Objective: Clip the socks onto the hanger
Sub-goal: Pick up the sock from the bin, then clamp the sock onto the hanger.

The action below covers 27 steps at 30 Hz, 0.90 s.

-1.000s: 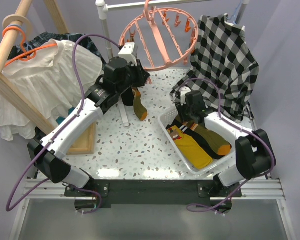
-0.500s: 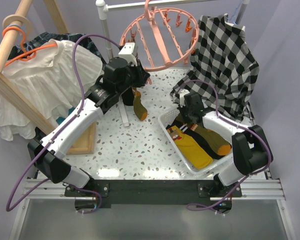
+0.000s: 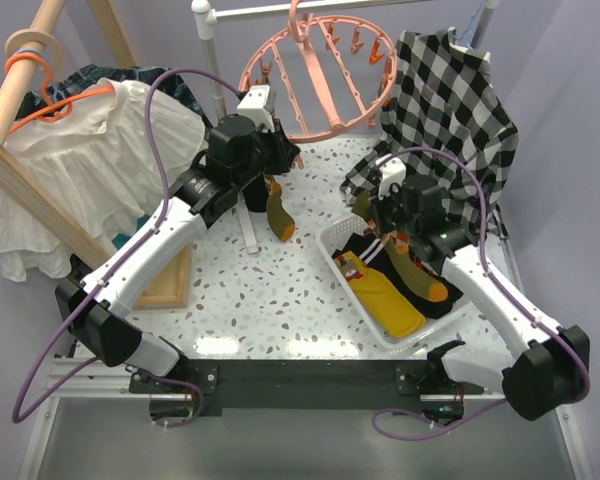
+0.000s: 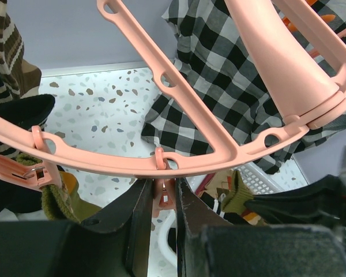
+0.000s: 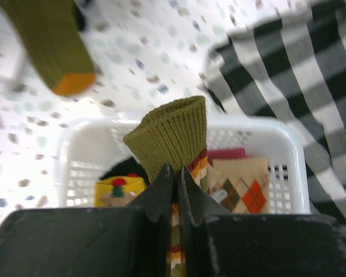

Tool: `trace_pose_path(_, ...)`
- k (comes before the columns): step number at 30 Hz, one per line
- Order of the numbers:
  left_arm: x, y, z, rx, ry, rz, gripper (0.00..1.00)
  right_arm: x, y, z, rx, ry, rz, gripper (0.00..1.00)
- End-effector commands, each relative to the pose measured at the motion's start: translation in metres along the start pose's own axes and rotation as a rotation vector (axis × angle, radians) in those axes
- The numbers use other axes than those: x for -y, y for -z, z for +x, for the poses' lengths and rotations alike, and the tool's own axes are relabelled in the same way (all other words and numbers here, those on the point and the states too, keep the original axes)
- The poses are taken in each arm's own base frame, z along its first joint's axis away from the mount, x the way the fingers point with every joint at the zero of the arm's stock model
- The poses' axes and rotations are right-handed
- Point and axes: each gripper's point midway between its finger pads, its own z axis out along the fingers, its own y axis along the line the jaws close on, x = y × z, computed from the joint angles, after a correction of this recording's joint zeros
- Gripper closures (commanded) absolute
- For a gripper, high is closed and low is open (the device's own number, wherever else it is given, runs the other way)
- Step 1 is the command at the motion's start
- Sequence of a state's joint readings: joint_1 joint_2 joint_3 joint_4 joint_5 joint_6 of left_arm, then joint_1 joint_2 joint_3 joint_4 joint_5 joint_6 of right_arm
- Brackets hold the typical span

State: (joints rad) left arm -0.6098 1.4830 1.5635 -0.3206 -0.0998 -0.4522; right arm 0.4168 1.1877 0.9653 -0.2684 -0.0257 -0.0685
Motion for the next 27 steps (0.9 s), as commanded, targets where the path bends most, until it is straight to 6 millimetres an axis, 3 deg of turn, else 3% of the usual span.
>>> trace_pose_path(1,0.012,0.004,-0.025,0.069,0.0,0.043,0.92,-0.038,0.046,-0.1,0.338,0.034,-0.211,1.0)
trace_pose_path(5,0.014,0.003,-0.025,0.068,0.007,0.052,0.92,-0.078,0.091,-0.172,0.636,0.08,-0.376,1.0)
trace_pose_path(8,0.014,0.002,-0.025,0.068,0.01,0.056,0.92,-0.117,0.125,-0.208,0.809,0.093,-0.52,1.0)
trace_pose_path(10,0.015,0.003,-0.027,0.072,0.012,0.059,0.92,-0.139,0.144,-0.221,0.866,0.069,-0.634,1.0)
trace_pose_path(14,0.017,0.004,-0.024,0.064,0.015,0.066,0.92,-0.166,0.175,-0.241,0.997,0.036,-0.796,1.0)
trace_pose_path(17,0.016,0.005,-0.025,0.066,0.017,0.061,0.92,-0.179,0.165,-0.233,0.966,0.007,-0.861,1.0)
trace_pose_path(20,0.015,0.005,-0.026,0.071,0.015,0.057,0.92,-0.188,0.136,-0.212,0.877,-0.024,-0.891,1.0)
trace_pose_path(23,0.016,0.005,-0.027,0.07,0.013,0.063,0.92,-0.192,0.099,-0.179,0.778,-0.048,-0.877,1.0)
trace_pose_path(27,0.017,0.005,-0.024,0.064,0.012,0.07,0.92,-0.179,0.04,-0.132,0.653,-0.078,-0.725,1.0)
